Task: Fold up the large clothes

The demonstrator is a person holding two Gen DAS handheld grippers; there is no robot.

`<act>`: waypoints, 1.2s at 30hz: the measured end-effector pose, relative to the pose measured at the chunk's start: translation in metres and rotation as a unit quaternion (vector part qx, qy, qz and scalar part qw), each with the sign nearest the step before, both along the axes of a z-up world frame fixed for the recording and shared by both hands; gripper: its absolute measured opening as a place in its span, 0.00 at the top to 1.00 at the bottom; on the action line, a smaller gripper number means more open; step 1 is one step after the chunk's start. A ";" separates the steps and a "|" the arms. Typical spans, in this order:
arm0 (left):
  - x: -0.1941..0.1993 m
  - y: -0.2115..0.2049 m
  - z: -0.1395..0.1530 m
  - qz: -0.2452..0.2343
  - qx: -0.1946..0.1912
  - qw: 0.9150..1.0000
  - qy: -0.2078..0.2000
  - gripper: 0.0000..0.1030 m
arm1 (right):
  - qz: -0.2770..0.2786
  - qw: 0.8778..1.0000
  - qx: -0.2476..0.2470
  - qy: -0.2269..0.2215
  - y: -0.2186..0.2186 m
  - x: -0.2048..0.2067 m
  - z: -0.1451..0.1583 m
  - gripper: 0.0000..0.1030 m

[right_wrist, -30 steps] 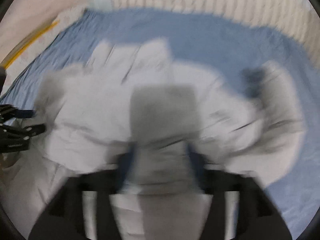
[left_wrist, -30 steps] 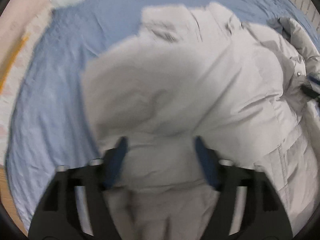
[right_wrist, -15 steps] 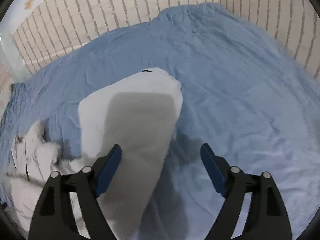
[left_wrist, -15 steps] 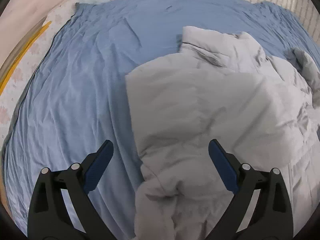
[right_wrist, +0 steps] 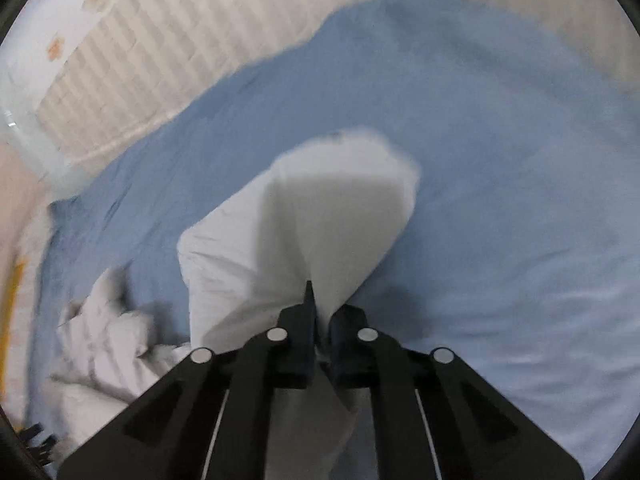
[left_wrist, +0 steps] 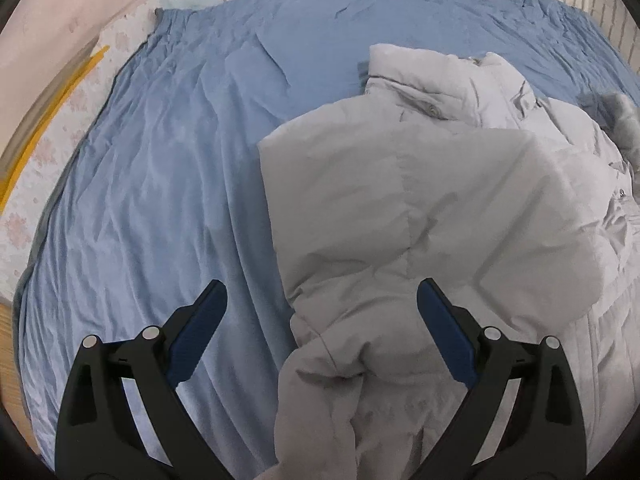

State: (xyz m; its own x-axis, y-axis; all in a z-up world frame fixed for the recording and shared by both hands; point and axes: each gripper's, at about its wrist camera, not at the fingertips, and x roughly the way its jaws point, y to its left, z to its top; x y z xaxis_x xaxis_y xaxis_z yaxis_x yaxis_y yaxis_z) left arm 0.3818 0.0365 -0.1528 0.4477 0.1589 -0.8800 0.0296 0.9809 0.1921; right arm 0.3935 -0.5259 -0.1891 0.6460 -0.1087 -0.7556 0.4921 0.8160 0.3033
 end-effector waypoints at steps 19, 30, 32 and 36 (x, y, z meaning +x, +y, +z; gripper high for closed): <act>-0.025 0.019 0.020 -0.004 -0.007 1.000 -0.001 0.07 | -0.108 0.988 -0.031 0.101 -0.023 -0.200 -0.021 0.12; -0.016 0.006 0.005 -0.011 0.007 1.000 0.018 0.07 | -0.116 0.983 -0.010 0.142 -0.061 -0.128 -0.070 0.17; -0.015 0.005 0.004 -0.014 0.015 1.000 0.017 0.07 | -0.090 0.986 -0.023 0.138 -0.048 -0.120 -0.074 0.44; -0.013 0.007 0.010 -0.013 0.005 1.000 0.012 0.07 | -0.062 0.994 -0.008 0.092 -0.032 -0.113 -0.049 0.78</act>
State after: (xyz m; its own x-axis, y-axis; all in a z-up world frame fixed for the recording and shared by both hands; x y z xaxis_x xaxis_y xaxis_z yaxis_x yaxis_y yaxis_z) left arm 0.3692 0.0436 -0.1427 0.4313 0.1568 -0.8885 0.0603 0.9776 0.2017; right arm 0.2803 -0.5578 -0.2385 0.4781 -0.1911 -0.8573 0.6348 0.7497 0.1869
